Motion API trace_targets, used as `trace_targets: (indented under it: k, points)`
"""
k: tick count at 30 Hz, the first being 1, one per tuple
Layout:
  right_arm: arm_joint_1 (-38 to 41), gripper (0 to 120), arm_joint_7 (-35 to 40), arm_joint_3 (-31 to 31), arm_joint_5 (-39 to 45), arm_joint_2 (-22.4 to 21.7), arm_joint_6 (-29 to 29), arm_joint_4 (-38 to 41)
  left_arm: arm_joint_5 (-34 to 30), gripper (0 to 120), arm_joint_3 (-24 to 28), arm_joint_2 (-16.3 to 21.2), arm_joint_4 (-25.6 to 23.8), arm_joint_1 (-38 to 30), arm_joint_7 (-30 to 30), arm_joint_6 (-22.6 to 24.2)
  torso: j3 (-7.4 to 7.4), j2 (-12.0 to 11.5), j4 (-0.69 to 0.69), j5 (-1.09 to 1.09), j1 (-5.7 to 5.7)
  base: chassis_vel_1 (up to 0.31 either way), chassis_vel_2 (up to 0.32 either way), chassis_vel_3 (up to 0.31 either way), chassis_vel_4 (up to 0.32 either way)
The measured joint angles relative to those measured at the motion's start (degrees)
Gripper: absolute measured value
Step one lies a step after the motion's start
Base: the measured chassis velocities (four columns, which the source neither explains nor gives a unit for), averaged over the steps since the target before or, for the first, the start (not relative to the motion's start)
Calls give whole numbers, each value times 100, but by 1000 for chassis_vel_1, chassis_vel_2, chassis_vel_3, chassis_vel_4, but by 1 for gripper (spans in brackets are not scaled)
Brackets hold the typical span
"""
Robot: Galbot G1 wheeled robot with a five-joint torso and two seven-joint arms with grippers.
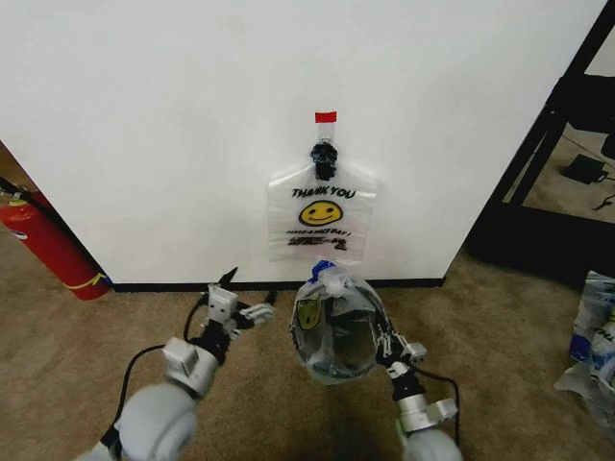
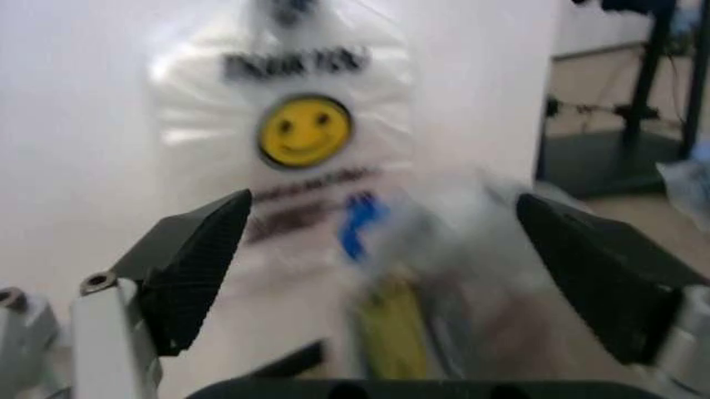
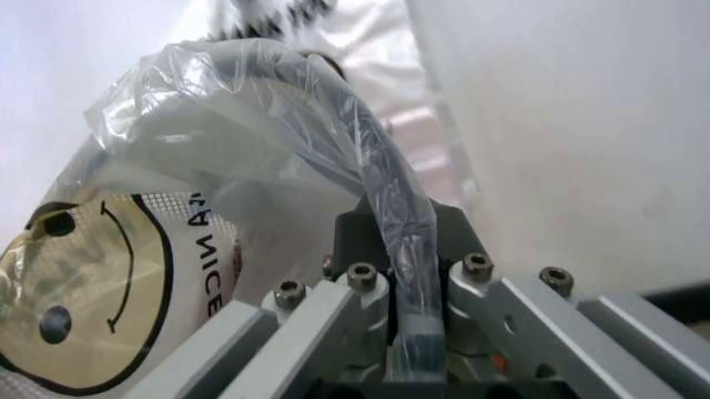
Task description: Pick up the garbage bag from the wall and place it over the trash bin.
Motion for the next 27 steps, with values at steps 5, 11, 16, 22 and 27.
trace_targets:
  k: [5,11,16,22,27]
  points:
    - [78,1,516,-135,-631,96,48,146,1346,72,113,-315,735,46,382,-619,0,0,0,-2,0,0,0,0,0]
    - [173,1,549,-110,-1241,32,225,5,2302,48,323,-423,1130,-98,657,-783,0,0,0,-1,0,0,0,0,0]
    - [264,1,416,-111,-1399,144,389,-213,2308,30,531,-673,1351,-264,652,-579,0,0,0,-1,0,0,0,0,0]
    - [377,1,294,-55,-1871,234,654,-427,2234,10,657,-1057,1698,-428,609,-411,1,0,0,0,0,0,0,0,0]
    - [398,1,207,-58,-2273,315,815,-516,1776,0,768,-1423,1947,-536,169,145,1,0,0,1,0,0,0,0,0]
